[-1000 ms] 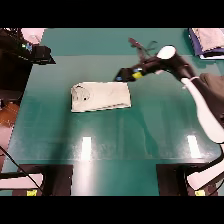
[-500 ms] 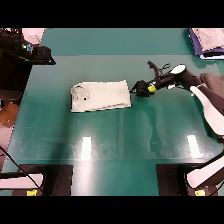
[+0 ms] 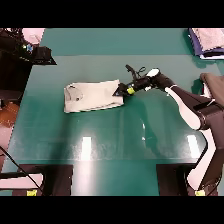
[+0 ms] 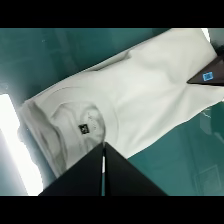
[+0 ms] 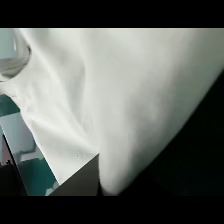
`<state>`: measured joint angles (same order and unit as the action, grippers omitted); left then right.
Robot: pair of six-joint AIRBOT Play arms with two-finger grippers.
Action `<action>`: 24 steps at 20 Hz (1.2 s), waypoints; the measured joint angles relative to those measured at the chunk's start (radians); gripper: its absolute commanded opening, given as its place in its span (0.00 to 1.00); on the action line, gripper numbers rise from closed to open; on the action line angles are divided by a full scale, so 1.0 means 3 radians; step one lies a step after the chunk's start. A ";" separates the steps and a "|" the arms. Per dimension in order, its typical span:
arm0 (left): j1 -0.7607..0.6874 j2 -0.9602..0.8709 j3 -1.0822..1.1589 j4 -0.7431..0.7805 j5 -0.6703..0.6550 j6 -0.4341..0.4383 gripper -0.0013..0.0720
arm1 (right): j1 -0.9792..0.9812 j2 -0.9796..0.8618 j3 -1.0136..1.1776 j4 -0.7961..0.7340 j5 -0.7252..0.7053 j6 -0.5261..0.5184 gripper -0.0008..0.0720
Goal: Fold the shirts.
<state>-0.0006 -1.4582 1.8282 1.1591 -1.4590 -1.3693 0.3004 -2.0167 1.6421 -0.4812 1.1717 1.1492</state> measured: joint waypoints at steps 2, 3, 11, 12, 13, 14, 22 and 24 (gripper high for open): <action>0.0000 0.0000 0.0000 -0.0001 -0.0017 0.0000 0.06 | 0.0020 -0.0006 0.0125 -0.0010 0.0001 -0.0039 0.03; 0.0000 0.0000 0.0000 -0.0001 -0.0039 0.0000 0.06 | -0.0005 0.0032 0.0164 -0.0048 0.0006 -0.0014 0.03; 0.0000 0.0000 0.0000 -0.0100 -0.0099 -0.0025 0.06 | -0.1013 0.0828 0.0267 -0.1043 0.0268 0.0331 0.03; 0.0000 0.0000 0.0000 -0.0136 -0.0097 -0.0036 0.06 | -0.1214 0.0923 0.0270 -0.1146 0.0292 0.0354 0.03; -0.0004 0.0000 0.0000 -0.0164 -0.0093 -0.0045 0.06 | -0.1424 0.1006 0.0271 -0.1227 0.0305 0.0374 0.03; -0.0017 0.0000 0.0000 -0.0188 -0.0086 -0.0047 0.06 | -0.1621 0.1067 0.0271 -0.1277 0.0306 0.0392 0.03; -0.0387 0.0000 0.0000 -0.0267 -0.0036 -0.0064 0.06 | -0.2954 0.1246 0.0281 -0.1420 -0.0174 0.0412 0.03; -0.0465 0.0000 0.0000 -0.0267 -0.0017 -0.0065 0.06 | -0.3136 0.1254 0.0328 -0.1424 -0.0309 0.0355 0.03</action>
<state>-0.1402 -1.4582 1.8282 1.0790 -1.4639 -1.3888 -0.6403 -1.6405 1.7405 -0.9085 1.0790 1.2556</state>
